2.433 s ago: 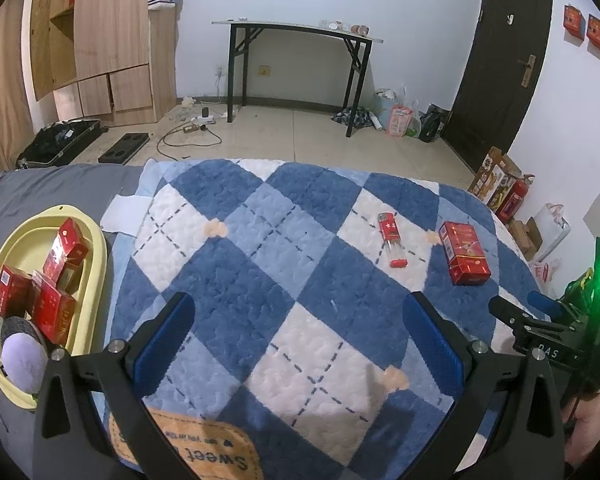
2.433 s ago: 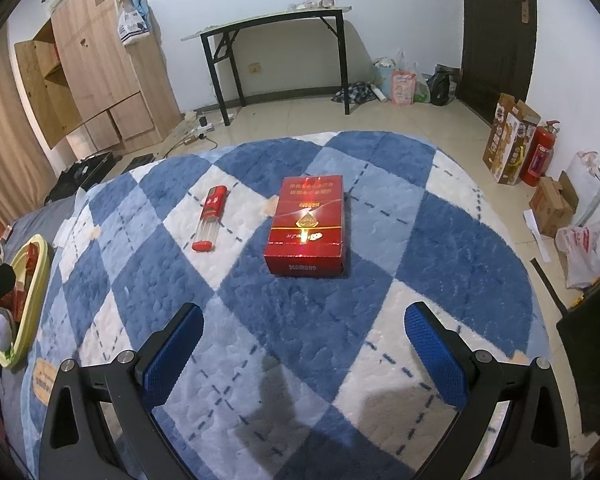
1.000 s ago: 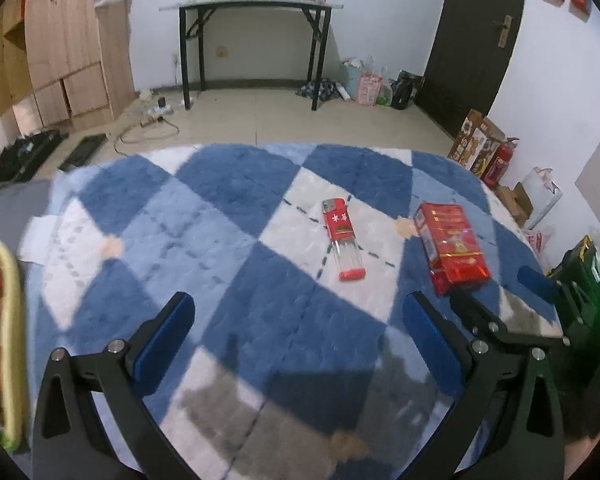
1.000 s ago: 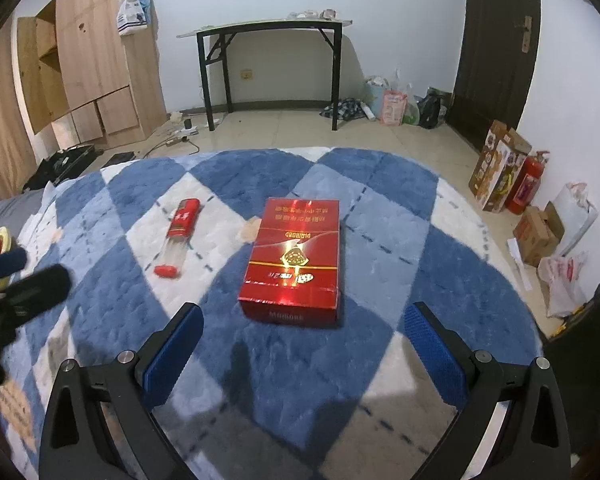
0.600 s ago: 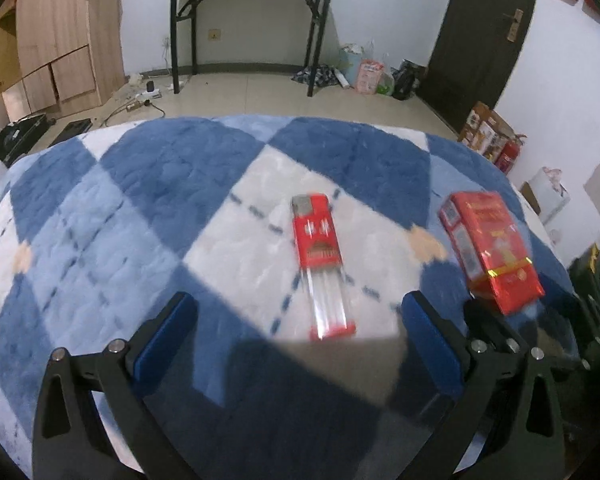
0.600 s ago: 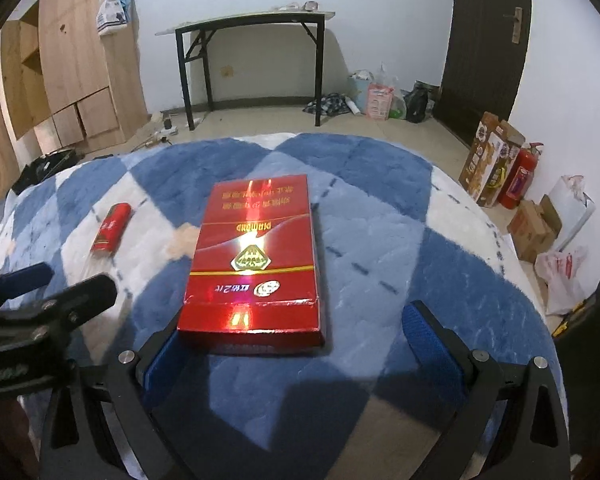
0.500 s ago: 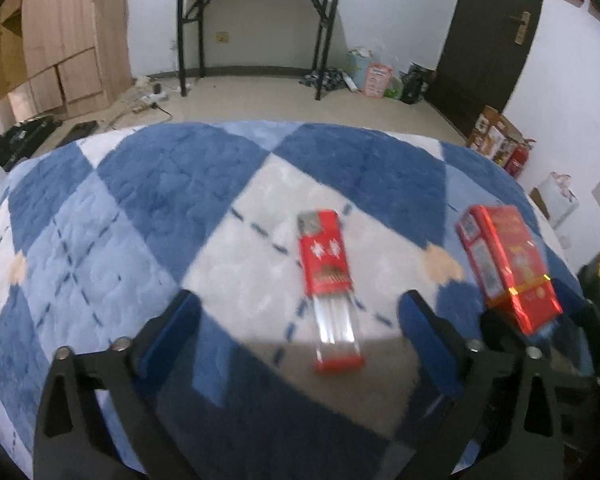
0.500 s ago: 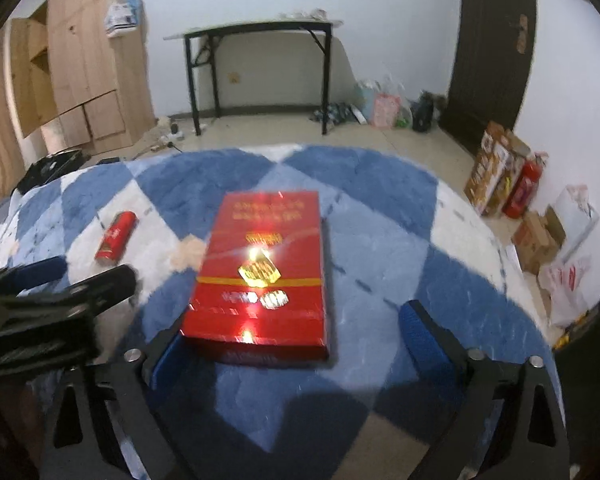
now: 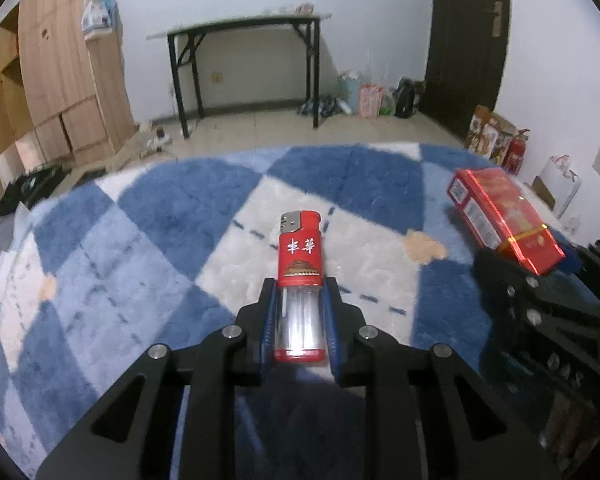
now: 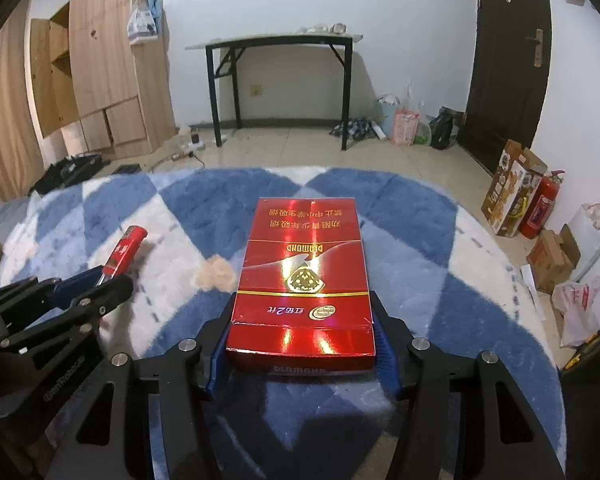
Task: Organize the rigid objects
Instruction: 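Carry the red lighter and red box over the yellow tray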
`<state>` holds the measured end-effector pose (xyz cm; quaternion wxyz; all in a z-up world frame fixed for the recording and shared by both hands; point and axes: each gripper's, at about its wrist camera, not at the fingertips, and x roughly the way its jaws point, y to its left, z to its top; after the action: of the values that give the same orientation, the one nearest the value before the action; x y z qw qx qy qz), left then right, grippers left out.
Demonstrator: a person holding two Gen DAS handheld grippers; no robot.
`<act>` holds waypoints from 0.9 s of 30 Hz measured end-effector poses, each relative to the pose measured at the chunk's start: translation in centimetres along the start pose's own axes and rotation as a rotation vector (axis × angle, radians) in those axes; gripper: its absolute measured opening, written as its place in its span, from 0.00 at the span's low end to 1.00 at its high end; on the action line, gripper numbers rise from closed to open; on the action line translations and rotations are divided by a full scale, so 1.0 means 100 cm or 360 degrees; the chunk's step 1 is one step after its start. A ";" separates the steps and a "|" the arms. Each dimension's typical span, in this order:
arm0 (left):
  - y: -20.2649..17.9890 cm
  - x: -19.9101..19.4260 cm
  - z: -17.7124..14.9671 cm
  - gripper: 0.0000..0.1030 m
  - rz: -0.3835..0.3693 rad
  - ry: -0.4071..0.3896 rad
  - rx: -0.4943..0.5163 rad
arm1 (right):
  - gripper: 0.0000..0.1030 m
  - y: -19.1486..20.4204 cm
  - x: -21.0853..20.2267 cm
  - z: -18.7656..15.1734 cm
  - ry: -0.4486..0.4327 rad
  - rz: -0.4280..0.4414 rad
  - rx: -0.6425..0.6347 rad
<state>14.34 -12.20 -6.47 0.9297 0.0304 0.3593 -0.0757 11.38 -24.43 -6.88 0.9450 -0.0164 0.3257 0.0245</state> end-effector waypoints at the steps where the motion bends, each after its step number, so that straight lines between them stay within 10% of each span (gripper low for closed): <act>1: 0.000 -0.009 0.000 0.23 0.0000 -0.0026 0.0028 | 0.55 0.001 -0.005 0.001 -0.0017 -0.0003 -0.0006; 14: 0.110 -0.170 0.020 0.23 0.0218 -0.0166 -0.0011 | 0.55 0.058 -0.110 0.039 -0.0333 0.0212 -0.0213; 27: 0.302 -0.261 -0.014 0.23 0.0528 -0.0161 -0.0299 | 0.55 0.244 -0.187 0.078 -0.0368 0.0707 -0.0688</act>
<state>-0.72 20.84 10.11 0.9450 -0.0015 0.3078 0.1110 0.06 -0.35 10.40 0.9219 -0.1424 0.1993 0.3002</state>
